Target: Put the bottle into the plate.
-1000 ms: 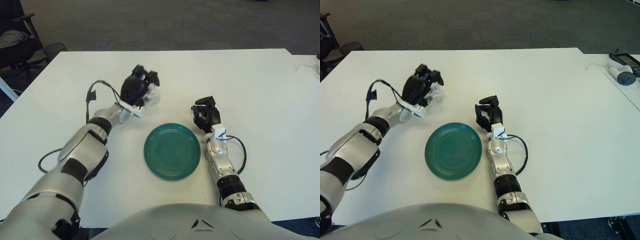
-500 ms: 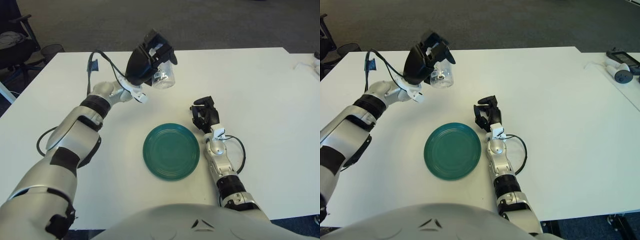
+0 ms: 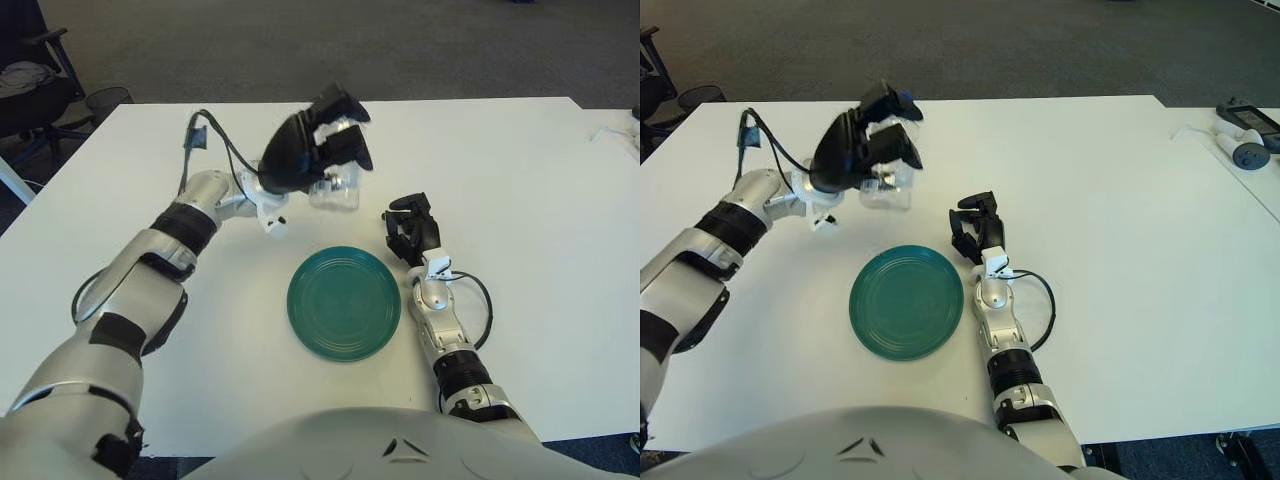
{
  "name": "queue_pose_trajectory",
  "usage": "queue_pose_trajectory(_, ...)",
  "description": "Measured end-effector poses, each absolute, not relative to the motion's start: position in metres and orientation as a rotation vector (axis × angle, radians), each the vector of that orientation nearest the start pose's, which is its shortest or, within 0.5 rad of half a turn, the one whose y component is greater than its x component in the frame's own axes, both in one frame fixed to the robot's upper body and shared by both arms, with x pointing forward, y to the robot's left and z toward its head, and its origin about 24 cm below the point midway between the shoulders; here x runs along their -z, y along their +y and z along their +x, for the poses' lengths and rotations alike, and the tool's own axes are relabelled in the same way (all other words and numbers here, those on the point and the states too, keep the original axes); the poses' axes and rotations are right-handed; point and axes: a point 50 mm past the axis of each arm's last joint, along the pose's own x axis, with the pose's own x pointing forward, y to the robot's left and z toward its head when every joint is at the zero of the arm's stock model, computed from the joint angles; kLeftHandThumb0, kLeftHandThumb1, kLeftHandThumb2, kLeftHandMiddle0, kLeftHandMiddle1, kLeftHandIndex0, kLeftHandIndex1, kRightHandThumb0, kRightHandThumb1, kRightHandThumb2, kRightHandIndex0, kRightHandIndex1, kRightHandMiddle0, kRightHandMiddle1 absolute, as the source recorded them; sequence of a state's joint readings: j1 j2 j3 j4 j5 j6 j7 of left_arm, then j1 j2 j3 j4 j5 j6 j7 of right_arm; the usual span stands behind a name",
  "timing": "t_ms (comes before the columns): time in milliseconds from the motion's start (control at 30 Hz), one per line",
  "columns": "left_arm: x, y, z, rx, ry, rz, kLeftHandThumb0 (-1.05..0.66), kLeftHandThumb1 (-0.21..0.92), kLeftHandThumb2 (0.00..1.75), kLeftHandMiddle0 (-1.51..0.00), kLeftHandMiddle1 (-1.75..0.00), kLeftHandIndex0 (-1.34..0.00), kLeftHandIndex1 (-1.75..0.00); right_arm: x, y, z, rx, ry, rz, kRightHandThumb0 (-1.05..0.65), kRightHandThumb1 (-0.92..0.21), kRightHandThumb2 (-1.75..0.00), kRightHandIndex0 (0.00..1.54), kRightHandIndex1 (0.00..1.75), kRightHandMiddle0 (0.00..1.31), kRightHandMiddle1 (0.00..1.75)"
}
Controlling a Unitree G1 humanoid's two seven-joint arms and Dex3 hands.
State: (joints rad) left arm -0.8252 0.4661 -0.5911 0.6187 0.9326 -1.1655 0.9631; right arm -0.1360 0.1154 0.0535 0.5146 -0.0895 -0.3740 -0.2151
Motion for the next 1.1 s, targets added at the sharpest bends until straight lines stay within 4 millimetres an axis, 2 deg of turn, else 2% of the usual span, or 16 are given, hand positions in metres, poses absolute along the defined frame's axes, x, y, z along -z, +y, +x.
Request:
queue_pose_trajectory(233, -0.147, 0.081, 0.28, 0.701, -1.442, 0.631, 0.0, 0.16, 1.51, -0.73, -1.74, -0.5, -1.75, 0.007, -0.103, 0.268, 0.076, -0.01, 0.038, -0.35, -0.92, -0.49, 0.23, 1.11, 0.22, 1.72)
queue_pose_trajectory(533, -0.12, 0.083, 0.27, 0.819, -1.354, 0.692, 0.0, 0.17, 1.49, -0.72, -1.75, -0.48, -1.75, 0.007, -0.105, 0.268, 0.095, -0.034, 0.066, -0.35, -0.92, -0.48, 0.25, 1.13, 0.23, 1.71)
queue_pose_trajectory(833, -0.125, 0.082, 0.269, 0.844, -1.369, 0.742, 0.0, 0.17, 1.5, -0.73, -1.73, -0.49, -1.75, 0.004, -0.103, 0.262, 0.123, -0.041, 0.025, -0.35, -0.92, -0.51, 0.23, 1.17, 0.2, 1.74)
queue_pose_trajectory(1100, -0.12, 0.083, 0.261, 0.887, -1.365, 0.838, 0.0, 0.17, 1.49, -0.74, -1.71, -0.49, -1.75, 0.004, -0.104, 0.256, 0.137, -0.005, 0.012, -0.34, -0.92, -0.52, 0.34, 1.23, 0.19, 1.75)
